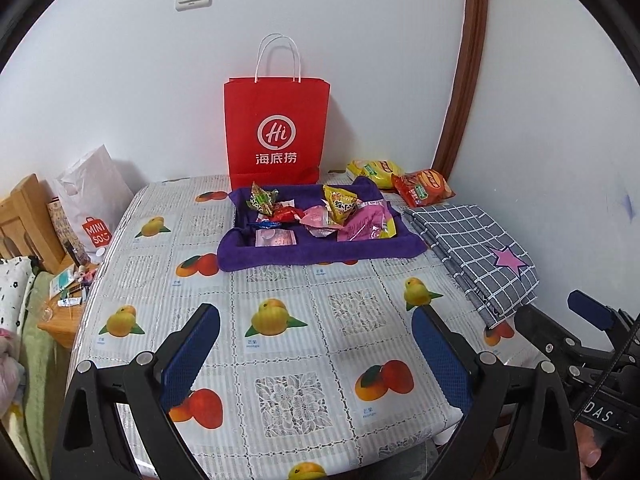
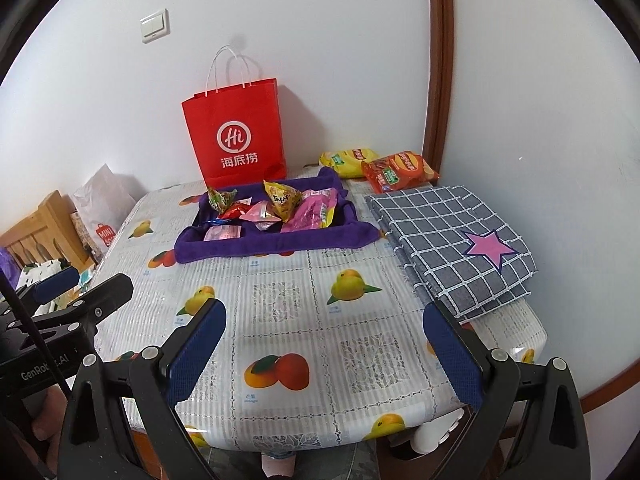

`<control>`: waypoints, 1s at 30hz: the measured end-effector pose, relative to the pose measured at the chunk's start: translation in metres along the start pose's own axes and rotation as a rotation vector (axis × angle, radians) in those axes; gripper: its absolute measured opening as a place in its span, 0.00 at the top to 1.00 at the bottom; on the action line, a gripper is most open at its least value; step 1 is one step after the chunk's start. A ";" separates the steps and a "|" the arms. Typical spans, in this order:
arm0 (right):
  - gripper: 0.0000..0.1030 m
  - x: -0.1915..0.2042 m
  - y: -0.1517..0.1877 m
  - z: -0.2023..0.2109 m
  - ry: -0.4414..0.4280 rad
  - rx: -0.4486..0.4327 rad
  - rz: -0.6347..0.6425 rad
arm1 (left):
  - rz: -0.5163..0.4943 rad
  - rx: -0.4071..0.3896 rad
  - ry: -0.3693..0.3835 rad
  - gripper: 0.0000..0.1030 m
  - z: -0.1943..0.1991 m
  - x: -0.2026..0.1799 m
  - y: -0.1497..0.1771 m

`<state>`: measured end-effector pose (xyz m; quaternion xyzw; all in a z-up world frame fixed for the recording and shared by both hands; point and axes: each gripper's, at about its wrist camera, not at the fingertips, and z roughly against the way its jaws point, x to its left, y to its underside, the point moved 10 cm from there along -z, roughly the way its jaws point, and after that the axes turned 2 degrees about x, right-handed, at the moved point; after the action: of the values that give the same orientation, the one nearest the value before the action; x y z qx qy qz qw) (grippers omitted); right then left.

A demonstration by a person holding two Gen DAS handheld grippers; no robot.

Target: Organize snacks

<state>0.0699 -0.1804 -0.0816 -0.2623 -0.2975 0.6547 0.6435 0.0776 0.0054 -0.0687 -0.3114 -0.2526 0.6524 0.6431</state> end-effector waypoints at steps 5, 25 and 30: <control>0.05 0.000 0.001 0.000 0.001 0.003 -0.004 | -0.002 0.004 -0.007 0.06 -0.001 -0.001 0.001; 0.05 -0.004 0.003 0.000 -0.007 -0.003 -0.027 | 0.009 0.018 0.004 0.06 -0.004 0.001 0.001; 0.05 -0.001 0.002 0.000 -0.006 -0.004 -0.023 | 0.007 0.020 0.005 0.06 -0.005 0.002 0.001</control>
<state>0.0686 -0.1817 -0.0830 -0.2582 -0.3037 0.6475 0.6495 0.0804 0.0071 -0.0734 -0.3076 -0.2435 0.6562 0.6446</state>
